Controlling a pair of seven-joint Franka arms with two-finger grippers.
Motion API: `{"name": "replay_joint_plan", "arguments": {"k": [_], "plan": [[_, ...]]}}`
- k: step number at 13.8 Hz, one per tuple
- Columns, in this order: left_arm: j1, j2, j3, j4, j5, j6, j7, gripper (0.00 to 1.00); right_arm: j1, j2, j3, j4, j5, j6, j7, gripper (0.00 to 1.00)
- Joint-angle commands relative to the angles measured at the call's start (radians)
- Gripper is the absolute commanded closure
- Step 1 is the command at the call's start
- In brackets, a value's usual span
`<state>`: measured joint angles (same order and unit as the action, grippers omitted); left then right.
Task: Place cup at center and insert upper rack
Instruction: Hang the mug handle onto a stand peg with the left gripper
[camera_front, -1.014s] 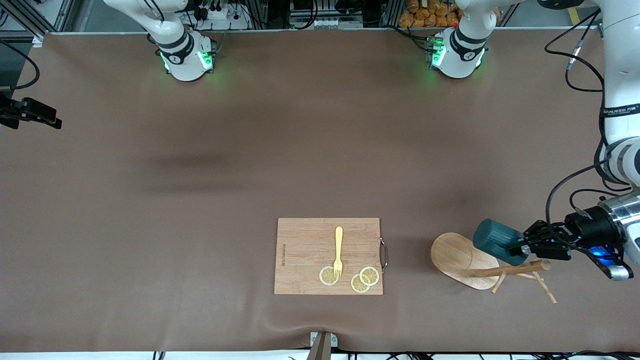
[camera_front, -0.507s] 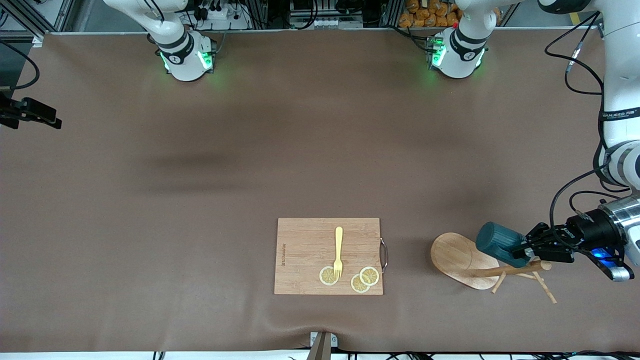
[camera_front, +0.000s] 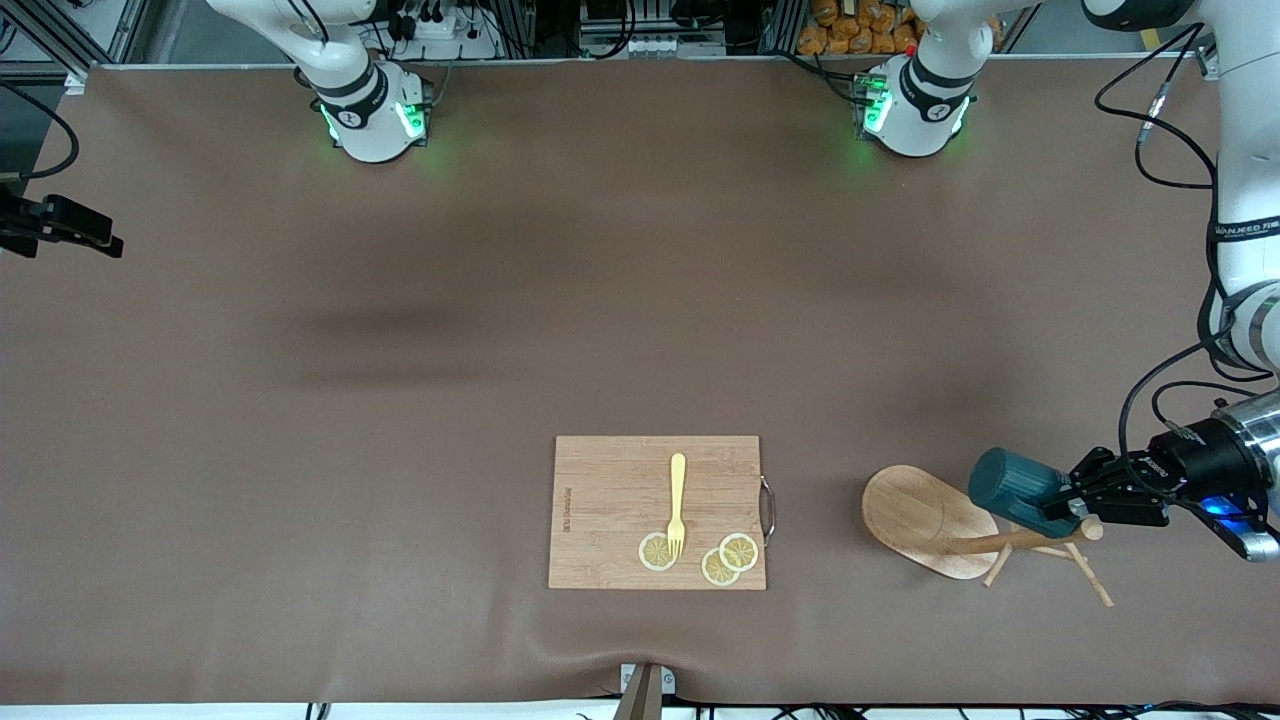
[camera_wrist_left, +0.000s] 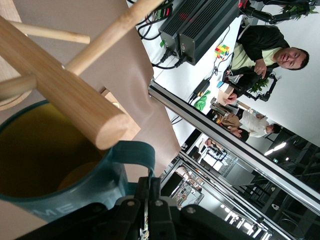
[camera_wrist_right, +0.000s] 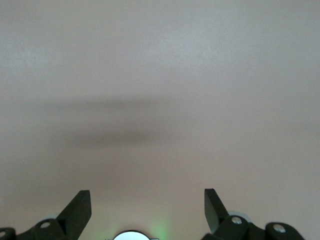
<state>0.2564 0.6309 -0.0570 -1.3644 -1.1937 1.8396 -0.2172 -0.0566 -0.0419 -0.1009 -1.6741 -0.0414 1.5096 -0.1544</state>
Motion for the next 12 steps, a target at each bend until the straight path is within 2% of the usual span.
{"name": "replay_joint_plan", "arguments": {"k": [1,8,9,10,12], "plan": [[0.012,0.013,-0.004,0.013,-0.026,-0.008,0.029,1.00,-0.008,-0.003,0.006,0.000,-0.003,-0.006,0.010,0.00],[0.020,0.019,-0.004,0.013,-0.026,-0.008,0.036,1.00,-0.008,-0.003,0.006,0.000,-0.003,-0.006,0.010,0.00],[0.023,0.026,-0.004,0.013,-0.043,-0.008,0.038,0.45,-0.009,-0.001,0.006,-0.001,-0.003,-0.006,0.010,0.00],[0.029,0.024,-0.004,0.013,-0.076,-0.008,0.039,0.00,-0.011,-0.001,0.006,-0.001,-0.003,-0.006,0.010,0.00],[0.029,0.021,-0.004,0.013,-0.078,-0.008,0.039,0.00,-0.009,-0.001,0.006,-0.001,-0.003,-0.006,0.010,0.00]]}}
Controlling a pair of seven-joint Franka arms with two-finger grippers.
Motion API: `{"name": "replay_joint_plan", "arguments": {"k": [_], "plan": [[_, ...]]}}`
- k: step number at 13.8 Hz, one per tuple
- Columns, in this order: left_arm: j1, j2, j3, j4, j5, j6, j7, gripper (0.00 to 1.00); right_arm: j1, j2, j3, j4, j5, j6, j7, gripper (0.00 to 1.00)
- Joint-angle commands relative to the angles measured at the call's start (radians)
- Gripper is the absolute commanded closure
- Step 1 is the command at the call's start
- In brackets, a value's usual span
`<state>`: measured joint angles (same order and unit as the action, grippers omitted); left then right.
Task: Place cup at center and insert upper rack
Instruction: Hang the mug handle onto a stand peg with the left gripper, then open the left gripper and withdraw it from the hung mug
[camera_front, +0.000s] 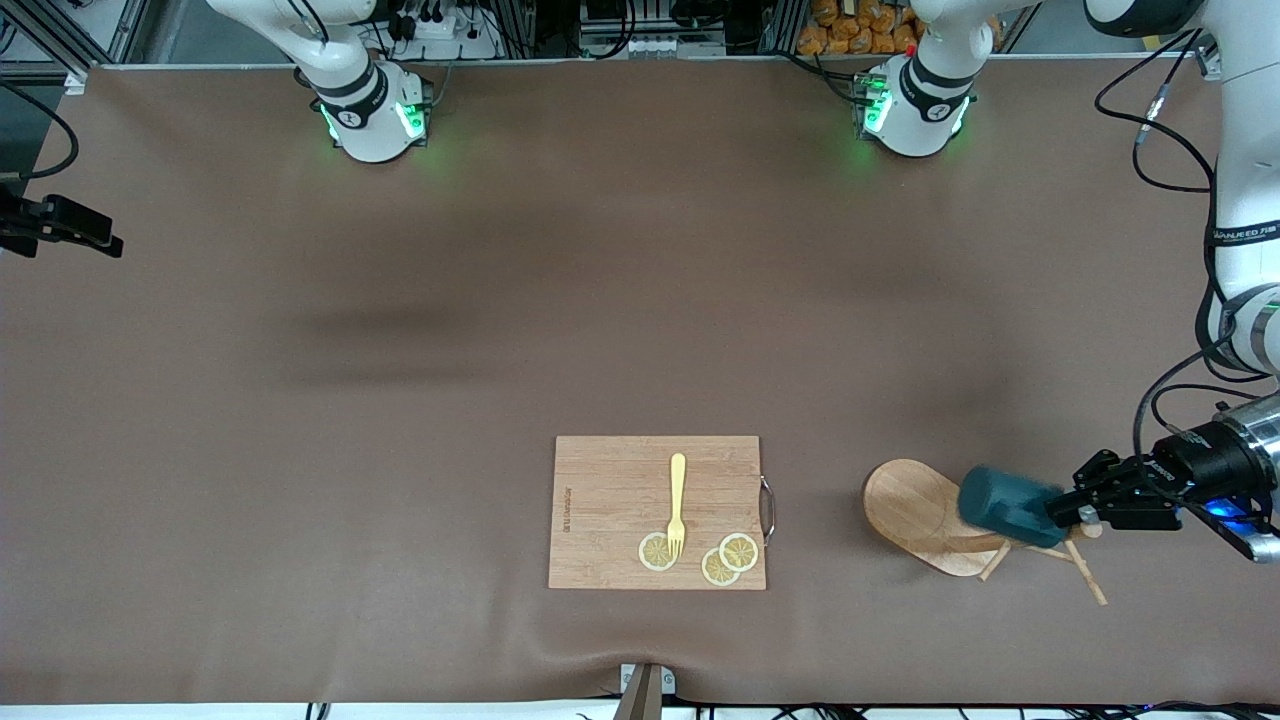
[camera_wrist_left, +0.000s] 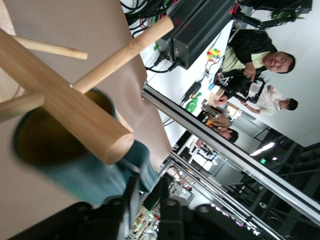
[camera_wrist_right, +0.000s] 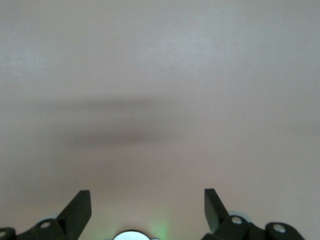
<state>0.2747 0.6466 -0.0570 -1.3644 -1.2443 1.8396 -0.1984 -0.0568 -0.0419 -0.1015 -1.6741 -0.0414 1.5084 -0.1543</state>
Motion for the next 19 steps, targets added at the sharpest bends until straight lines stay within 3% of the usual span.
{"name": "replay_joint_plan", "arguments": {"k": [1,8,13,16,19], "plan": [[0.009,0.002,-0.003,0.013,-0.026,-0.008,0.020,0.00,-0.009,-0.001,0.006,0.000,-0.003,-0.005,0.010,0.00],[0.012,-0.050,-0.003,0.010,0.100,-0.008,0.027,0.00,-0.009,-0.001,0.006,-0.001,-0.003,-0.005,0.010,0.00],[-0.003,-0.171,-0.015,0.002,0.417,-0.008,0.027,0.00,-0.009,-0.001,0.006,0.000,-0.003,-0.004,0.010,0.00],[-0.003,-0.232,-0.037,-0.028,0.512,-0.019,0.027,0.00,-0.011,-0.001,0.006,-0.001,-0.003,-0.005,0.009,0.00],[-0.009,-0.312,-0.079,-0.062,0.733,-0.019,0.011,0.00,-0.011,0.001,0.005,-0.001,-0.003,-0.004,0.009,0.00]]}}
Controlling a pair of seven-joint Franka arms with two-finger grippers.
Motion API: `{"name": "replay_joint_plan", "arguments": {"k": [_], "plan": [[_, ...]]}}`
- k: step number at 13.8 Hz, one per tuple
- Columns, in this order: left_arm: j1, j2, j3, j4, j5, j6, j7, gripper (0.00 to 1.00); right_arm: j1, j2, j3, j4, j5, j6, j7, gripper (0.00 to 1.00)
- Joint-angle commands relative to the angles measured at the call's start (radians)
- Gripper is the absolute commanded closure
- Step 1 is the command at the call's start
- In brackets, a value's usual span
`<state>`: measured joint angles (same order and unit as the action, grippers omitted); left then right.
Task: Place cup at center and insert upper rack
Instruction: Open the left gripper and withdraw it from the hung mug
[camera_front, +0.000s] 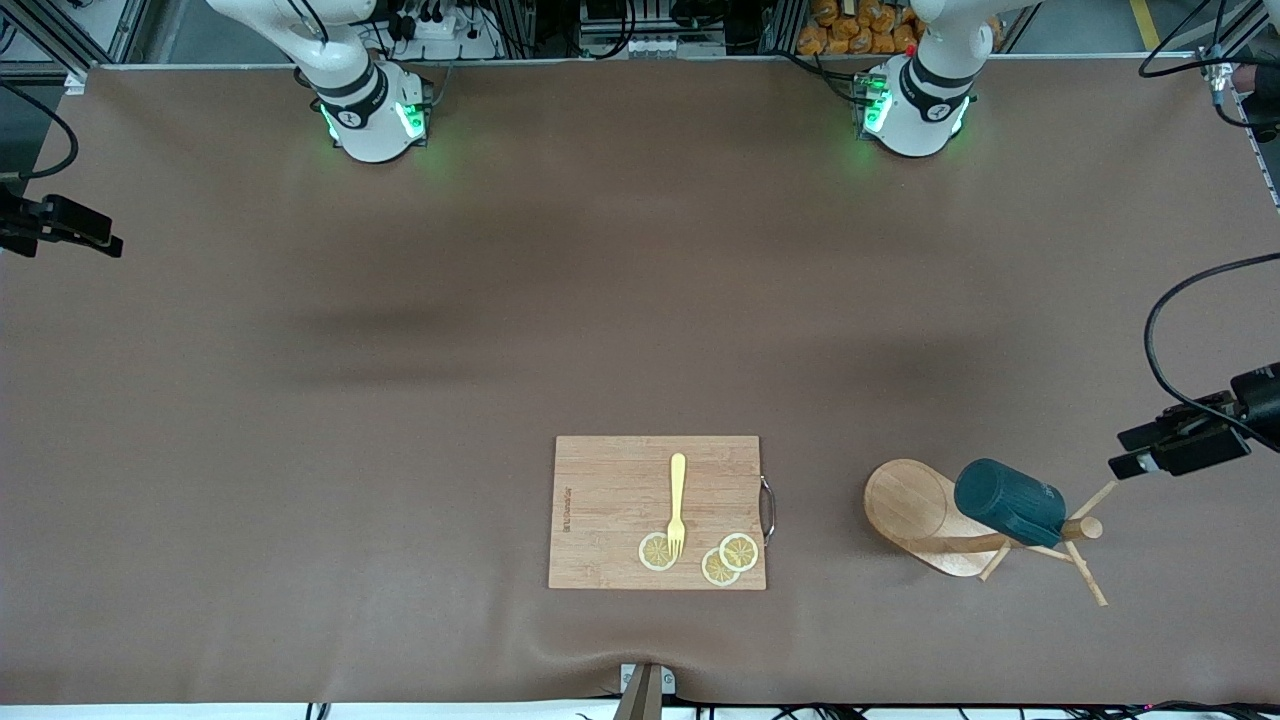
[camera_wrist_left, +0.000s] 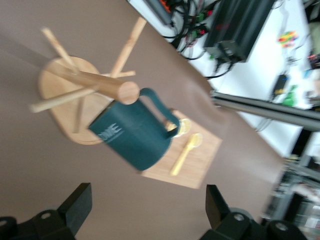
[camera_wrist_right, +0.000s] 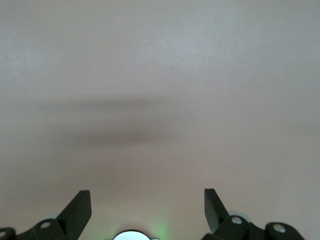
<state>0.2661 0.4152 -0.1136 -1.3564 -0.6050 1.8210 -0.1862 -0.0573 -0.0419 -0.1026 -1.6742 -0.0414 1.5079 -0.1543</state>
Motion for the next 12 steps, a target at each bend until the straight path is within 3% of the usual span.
{"name": "replay_joint_plan", "arguments": {"k": [1,5,9,12], "plan": [[0.001,-0.114,-0.023,-0.098,0.129,0.000,0.007,0.00,-0.009,0.001,0.006,-0.001,-0.003,-0.003,0.009,0.00],[0.004,-0.206,-0.073,-0.154,0.405,-0.011,0.095,0.00,-0.006,-0.001,0.007,-0.001,-0.003,0.006,0.012,0.00],[0.045,-0.291,-0.077,-0.231,0.444,-0.040,0.227,0.00,-0.009,-0.004,0.007,-0.010,0.023,0.026,0.037,0.00],[-0.052,-0.386,-0.031,-0.300,0.559,-0.058,0.229,0.00,-0.001,-0.004,0.007,-0.002,0.037,0.026,0.082,0.00]]}}
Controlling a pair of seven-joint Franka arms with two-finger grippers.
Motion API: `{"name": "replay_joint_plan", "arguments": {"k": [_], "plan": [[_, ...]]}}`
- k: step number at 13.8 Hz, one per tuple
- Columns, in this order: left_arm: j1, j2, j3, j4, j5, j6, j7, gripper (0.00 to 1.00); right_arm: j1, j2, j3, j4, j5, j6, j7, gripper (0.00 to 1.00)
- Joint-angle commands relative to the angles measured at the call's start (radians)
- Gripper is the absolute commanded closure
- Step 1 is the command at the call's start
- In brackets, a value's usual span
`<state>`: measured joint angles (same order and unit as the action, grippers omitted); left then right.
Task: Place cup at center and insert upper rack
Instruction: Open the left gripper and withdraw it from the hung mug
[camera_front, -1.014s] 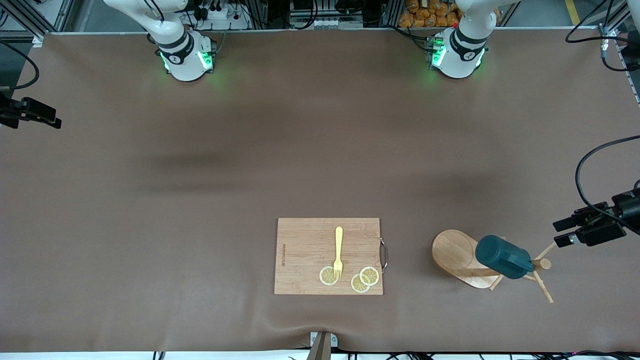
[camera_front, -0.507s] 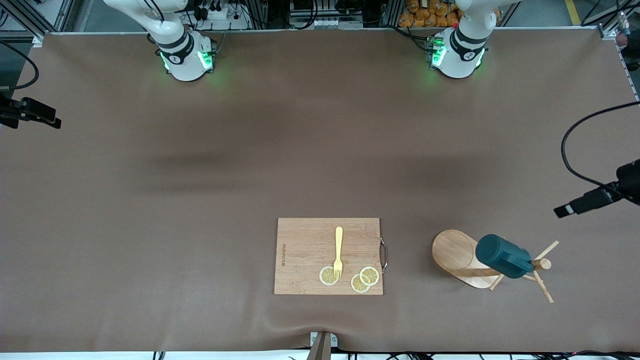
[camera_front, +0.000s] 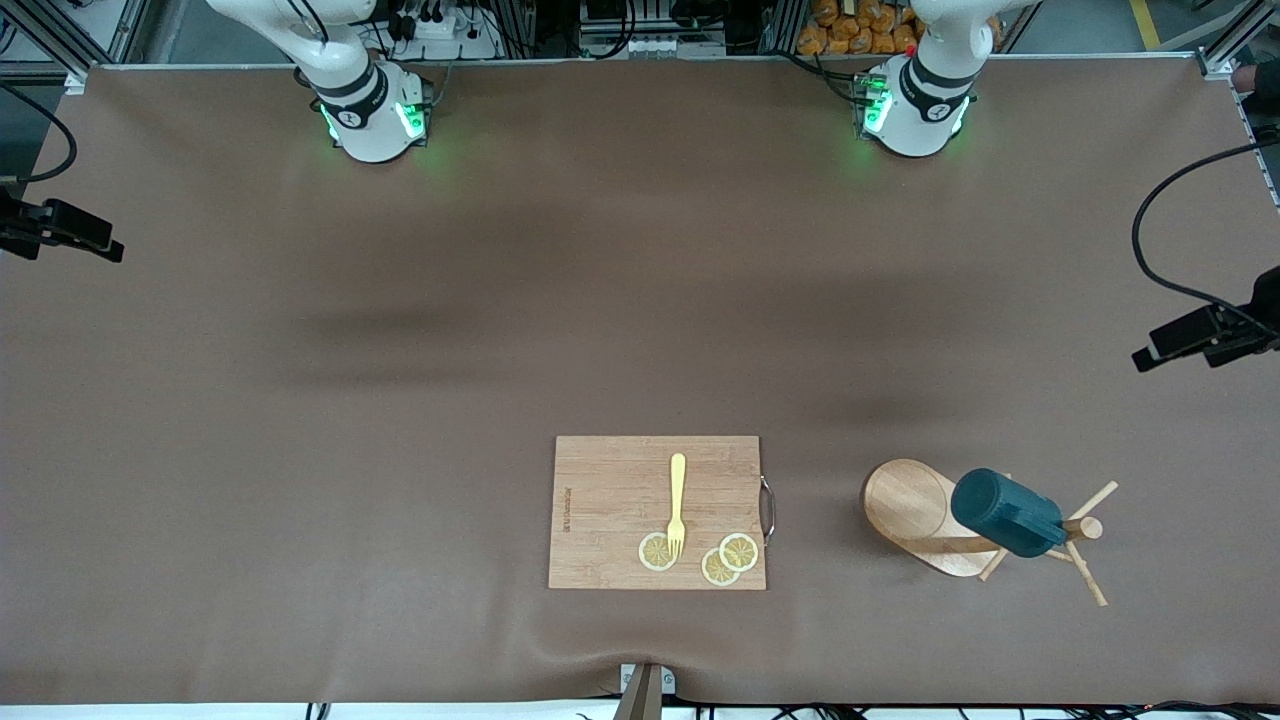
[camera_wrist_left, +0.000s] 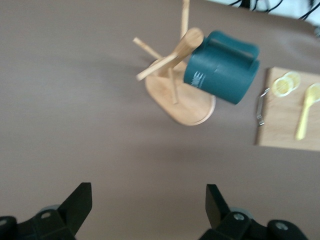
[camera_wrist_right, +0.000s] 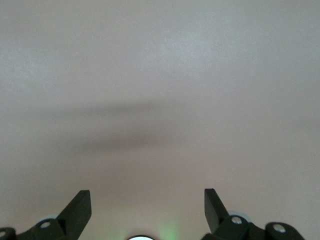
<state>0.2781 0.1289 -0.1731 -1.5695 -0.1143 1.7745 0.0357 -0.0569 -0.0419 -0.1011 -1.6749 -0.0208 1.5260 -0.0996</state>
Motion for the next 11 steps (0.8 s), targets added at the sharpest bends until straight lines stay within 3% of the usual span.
{"name": "replay_joint_plan", "arguments": {"k": [1,6,9,11], "plan": [[-0.100,-0.127,0.047,-0.099,0.071,-0.033,0.004,0.00,0.000,-0.001,0.006,0.009,0.010,0.005,0.020,0.00],[-0.262,-0.195,0.130,-0.092,0.077,-0.176,-0.013,0.00,-0.014,0.034,0.006,0.089,0.018,-0.050,0.030,0.00],[-0.335,-0.215,0.138,-0.086,0.172,-0.240,-0.025,0.00,0.003,0.023,0.011,0.093,0.002,-0.113,0.040,0.00],[-0.335,-0.222,0.126,-0.073,0.176,-0.262,-0.055,0.00,0.008,0.022,0.011,0.098,-0.001,-0.156,0.043,0.00]]}}
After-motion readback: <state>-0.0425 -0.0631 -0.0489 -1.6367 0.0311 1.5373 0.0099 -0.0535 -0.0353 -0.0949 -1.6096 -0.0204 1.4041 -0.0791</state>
